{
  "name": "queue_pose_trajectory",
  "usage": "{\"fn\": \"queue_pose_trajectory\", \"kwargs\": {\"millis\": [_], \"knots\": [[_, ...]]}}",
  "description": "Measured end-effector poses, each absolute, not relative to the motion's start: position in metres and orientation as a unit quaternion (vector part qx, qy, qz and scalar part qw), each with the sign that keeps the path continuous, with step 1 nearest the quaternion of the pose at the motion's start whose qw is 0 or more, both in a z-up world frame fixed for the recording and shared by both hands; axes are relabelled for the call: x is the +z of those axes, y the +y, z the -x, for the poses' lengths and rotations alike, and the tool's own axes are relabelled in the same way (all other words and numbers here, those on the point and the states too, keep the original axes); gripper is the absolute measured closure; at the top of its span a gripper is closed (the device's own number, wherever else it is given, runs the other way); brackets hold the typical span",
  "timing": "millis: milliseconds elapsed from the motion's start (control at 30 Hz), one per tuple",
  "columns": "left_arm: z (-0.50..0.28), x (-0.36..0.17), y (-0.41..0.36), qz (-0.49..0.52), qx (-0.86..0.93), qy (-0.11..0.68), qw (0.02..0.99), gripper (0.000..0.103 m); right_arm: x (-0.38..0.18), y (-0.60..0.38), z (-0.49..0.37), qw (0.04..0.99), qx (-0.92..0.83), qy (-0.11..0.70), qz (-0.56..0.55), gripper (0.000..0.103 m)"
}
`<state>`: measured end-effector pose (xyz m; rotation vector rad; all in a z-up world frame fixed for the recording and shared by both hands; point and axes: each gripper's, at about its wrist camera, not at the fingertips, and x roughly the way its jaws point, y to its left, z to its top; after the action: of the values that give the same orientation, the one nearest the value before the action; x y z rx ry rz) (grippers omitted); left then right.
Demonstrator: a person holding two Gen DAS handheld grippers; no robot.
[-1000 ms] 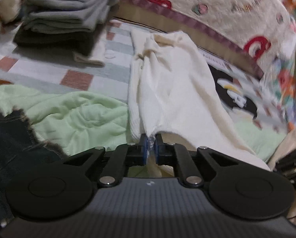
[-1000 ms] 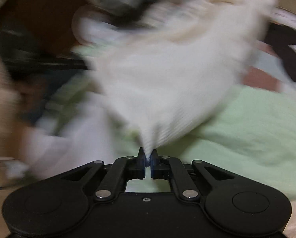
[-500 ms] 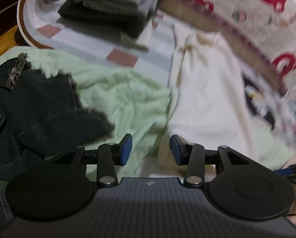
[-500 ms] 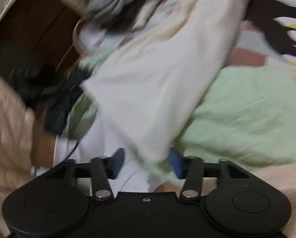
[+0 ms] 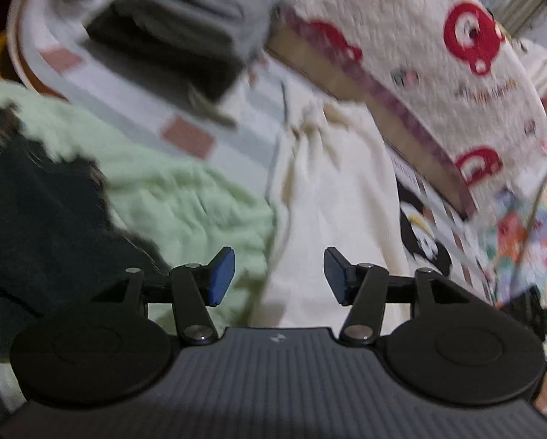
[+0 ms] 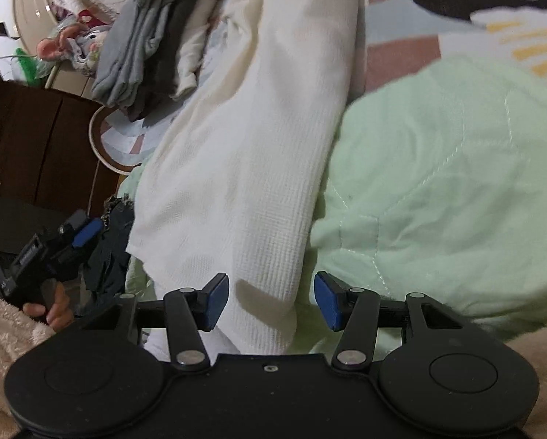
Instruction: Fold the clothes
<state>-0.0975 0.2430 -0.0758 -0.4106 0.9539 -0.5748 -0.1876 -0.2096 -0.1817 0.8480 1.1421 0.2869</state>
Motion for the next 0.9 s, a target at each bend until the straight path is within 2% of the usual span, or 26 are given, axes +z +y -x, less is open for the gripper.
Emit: {"fn": "queue_pose_trajectory", "kwargs": {"millis": [233, 267, 300, 333, 367, 400, 433, 533, 567, 633, 667, 700, 767, 800, 833, 867, 900], "knots": [[0.086, -0.115, 0.21, 0.215, -0.309, 0.491, 0.786, 0.046, -0.19, -0.204, 0.183, 0.754, 0.13, 0.51, -0.394, 0.046], [0.084, -0.121, 0.205, 0.218, -0.314, 0.496, 0.779, 0.042, -0.19, -0.201, 0.182, 0.753, 0.144, 0.51, -0.39, 0.052], [0.083, -0.127, 0.201, 0.221, -0.319, 0.502, 0.773, 0.042, -0.189, -0.198, 0.182, 0.747, 0.172, 0.509, -0.392, 0.078], [0.081, -0.132, 0.196, 0.224, -0.325, 0.507, 0.766, 0.046, -0.188, -0.193, 0.182, 0.739, 0.202, 0.507, -0.395, 0.084], [0.08, -0.136, 0.192, 0.222, -0.327, 0.511, 0.763, 0.072, -0.187, -0.192, 0.182, 0.737, 0.215, 0.5, -0.402, 0.085], [0.081, -0.135, 0.191, 0.211, -0.325, 0.508, 0.769, 0.091, -0.185, -0.192, 0.182, 0.738, 0.217, 0.494, -0.405, 0.085], [0.082, -0.134, 0.189, 0.2, -0.322, 0.506, 0.775, 0.09, -0.186, -0.194, 0.182, 0.74, 0.207, 0.496, -0.404, 0.085], [0.085, -0.13, 0.185, 0.166, -0.313, 0.499, 0.791, 0.09, -0.189, -0.196, 0.18, 0.748, 0.17, 0.507, -0.393, 0.081], [0.085, -0.129, 0.183, 0.155, -0.31, 0.496, 0.796, 0.086, -0.191, -0.195, 0.179, 0.75, 0.161, 0.513, -0.386, 0.075], [0.087, -0.127, 0.18, 0.132, -0.304, 0.491, 0.806, 0.074, -0.193, -0.191, 0.176, 0.753, 0.141, 0.525, -0.37, 0.06], [0.088, -0.126, 0.179, 0.12, -0.301, 0.488, 0.811, 0.061, -0.193, -0.187, 0.175, 0.756, 0.136, 0.531, -0.358, 0.051], [0.088, -0.126, 0.178, 0.115, -0.299, 0.487, 0.812, 0.058, -0.193, -0.183, 0.173, 0.759, 0.133, 0.537, -0.344, 0.049], [0.086, -0.133, 0.179, 0.133, -0.306, 0.493, 0.804, 0.058, -0.191, -0.185, 0.175, 0.755, 0.147, 0.525, -0.365, 0.048], [0.085, -0.135, 0.178, 0.146, -0.308, 0.495, 0.799, 0.062, -0.191, -0.186, 0.176, 0.752, 0.155, 0.517, -0.377, 0.048], [0.085, -0.137, 0.177, 0.155, -0.312, 0.497, 0.795, 0.066, -0.19, -0.188, 0.177, 0.75, 0.162, 0.51, -0.389, 0.05], [0.085, -0.137, 0.176, 0.156, -0.319, 0.498, 0.791, 0.092, -0.189, -0.189, 0.178, 0.747, 0.17, 0.502, -0.401, 0.076], [0.086, -0.133, 0.175, 0.153, -0.328, 0.495, 0.79, 0.095, -0.188, -0.19, 0.179, 0.744, 0.178, 0.495, -0.413, 0.09]]}}
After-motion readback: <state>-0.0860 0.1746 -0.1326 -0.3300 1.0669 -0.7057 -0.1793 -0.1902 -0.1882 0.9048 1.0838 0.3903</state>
